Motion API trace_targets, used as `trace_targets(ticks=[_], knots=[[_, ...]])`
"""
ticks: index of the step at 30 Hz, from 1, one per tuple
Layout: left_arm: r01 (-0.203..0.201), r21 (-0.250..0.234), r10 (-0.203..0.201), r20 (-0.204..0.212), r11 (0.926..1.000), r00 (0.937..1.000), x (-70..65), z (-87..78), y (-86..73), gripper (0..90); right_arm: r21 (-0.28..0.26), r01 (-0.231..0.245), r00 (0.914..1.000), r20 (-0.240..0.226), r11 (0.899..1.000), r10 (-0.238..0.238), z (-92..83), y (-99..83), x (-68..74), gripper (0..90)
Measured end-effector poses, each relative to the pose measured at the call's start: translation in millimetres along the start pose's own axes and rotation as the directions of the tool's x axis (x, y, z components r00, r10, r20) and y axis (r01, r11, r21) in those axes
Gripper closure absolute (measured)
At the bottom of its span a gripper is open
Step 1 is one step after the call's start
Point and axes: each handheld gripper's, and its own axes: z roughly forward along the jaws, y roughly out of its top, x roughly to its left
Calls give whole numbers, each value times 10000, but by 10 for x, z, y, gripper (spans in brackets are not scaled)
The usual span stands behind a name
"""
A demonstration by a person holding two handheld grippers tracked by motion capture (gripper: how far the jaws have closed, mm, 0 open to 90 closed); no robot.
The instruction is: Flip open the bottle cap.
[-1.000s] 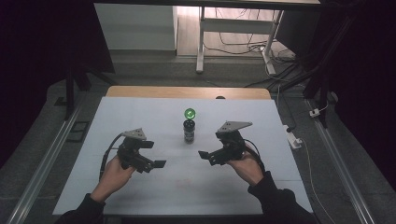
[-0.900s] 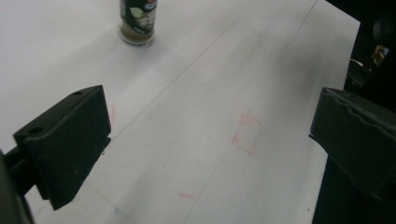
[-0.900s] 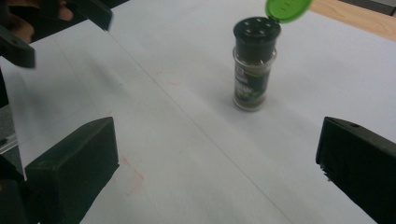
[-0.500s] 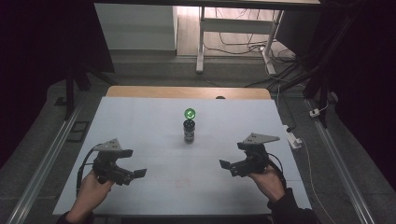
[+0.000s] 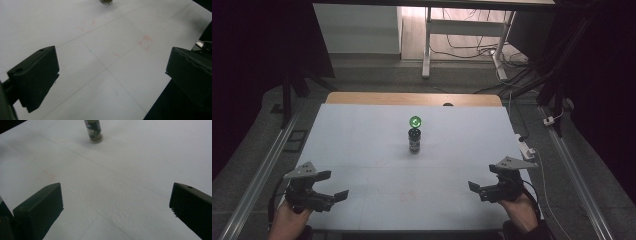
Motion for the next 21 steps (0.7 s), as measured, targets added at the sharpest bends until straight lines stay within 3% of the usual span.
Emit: trace_targets(ticks=[8,15,21], knots=[[456,-122,-461,-490,9989,9977,35,-163,-193,0,206,-534,9971,546,9984,522,-163,-195,-91,0],[474,250,-449,-934,9986,9946,30,-209,-297,0,607,-461,9951,896,9971,406,-222,-295,-66,0],[590,266,-558,-1107,9979,9923,27,-238,-324,0,829,-548,9932,1066,9950,458,-257,-327,-58,0]])
